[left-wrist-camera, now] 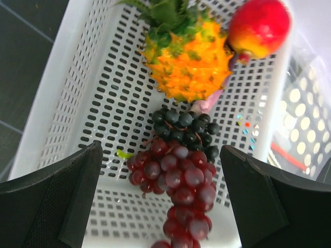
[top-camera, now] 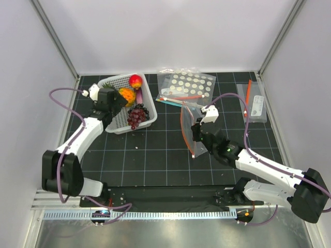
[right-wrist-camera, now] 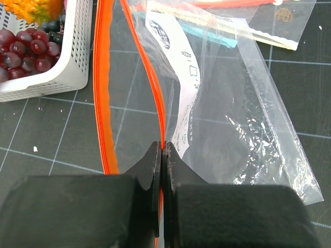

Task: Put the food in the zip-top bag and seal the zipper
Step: Pick up the fake fruit from the bin.

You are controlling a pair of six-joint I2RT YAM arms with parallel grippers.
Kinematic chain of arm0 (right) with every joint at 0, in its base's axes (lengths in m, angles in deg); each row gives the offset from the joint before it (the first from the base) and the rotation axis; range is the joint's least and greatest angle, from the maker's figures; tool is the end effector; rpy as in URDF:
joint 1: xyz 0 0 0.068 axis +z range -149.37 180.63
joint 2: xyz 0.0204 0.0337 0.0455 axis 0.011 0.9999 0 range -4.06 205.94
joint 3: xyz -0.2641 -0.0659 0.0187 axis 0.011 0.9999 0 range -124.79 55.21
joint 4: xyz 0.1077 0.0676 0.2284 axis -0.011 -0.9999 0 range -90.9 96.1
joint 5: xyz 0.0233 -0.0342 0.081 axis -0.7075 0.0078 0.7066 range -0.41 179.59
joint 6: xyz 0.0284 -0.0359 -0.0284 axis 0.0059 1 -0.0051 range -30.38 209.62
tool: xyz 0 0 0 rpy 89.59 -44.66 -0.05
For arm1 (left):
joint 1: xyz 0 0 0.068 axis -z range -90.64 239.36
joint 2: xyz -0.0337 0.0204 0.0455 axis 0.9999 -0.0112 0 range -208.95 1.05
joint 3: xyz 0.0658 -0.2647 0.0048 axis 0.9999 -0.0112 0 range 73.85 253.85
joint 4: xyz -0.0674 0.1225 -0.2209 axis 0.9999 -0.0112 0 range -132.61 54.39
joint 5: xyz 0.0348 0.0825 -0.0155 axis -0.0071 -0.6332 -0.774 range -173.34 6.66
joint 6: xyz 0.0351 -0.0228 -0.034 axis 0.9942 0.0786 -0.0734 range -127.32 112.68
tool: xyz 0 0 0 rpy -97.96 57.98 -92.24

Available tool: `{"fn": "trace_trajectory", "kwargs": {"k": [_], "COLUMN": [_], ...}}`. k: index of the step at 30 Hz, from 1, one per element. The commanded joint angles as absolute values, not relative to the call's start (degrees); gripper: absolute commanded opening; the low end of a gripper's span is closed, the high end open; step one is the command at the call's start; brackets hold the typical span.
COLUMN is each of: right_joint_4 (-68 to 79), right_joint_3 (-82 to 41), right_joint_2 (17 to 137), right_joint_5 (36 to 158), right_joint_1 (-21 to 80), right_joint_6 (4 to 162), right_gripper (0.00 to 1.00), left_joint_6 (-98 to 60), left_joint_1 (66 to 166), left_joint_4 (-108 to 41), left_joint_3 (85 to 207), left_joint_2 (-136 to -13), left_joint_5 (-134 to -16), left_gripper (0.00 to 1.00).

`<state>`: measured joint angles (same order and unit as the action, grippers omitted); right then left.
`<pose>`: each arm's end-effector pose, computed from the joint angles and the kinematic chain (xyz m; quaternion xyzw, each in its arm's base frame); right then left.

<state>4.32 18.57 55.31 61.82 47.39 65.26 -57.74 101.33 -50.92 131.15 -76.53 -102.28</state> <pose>0.1701 0.1566 0.2576 -0.0313 0.8262 0.1411 0.5445 0.2972 -0.0511 0.2800 -0.3598 0.8036 -0.1084 0.4615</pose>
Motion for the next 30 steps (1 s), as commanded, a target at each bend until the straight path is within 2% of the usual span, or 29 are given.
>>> {"fn": "trace_trajectory", "kwargs": {"k": [1, 6, 17, 25, 29, 30], "right_joint_4": [6.5, 6.5, 6.7, 6.5, 6.5, 6.5], "right_joint_3": [18.5, 18.5, 18.9, 18.7, 18.6, 18.6], "right_joint_2": [54.6, 54.3, 54.6, 55.1, 55.5, 55.4], "right_joint_5": [62.3, 62.8, 62.8, 62.9, 63.0, 63.1], "right_joint_1": [47.2, 47.2, 47.1, 47.1, 47.1, 47.0], "right_joint_6": [64.3, 64.1, 64.0, 63.8, 63.9, 63.8], "right_gripper": [0.01, 0.01, 0.01, 0.01, 0.01, 0.01], "left_joint_6": [-63.7, -64.5, -66.2, -68.0, -67.4, -67.1], "left_joint_1": [99.2, 96.4, 95.0, 94.0, 93.1, 92.7], "left_joint_4": [-44.5, -46.2, -49.7, -50.1, -47.6, -47.6], "left_joint_3": [133.3, 142.1, 156.1, 156.1, 157.7, 157.9], "left_joint_2": [-80.8, -89.6, -103.6, -106.8, -111.3, -112.0], "left_joint_5": [-99.9, -98.5, -104.3, -109.4, -108.3, -107.8], "left_gripper": [1.0, 1.0, 1.0, 1.0, 1.0, 0.95]}}
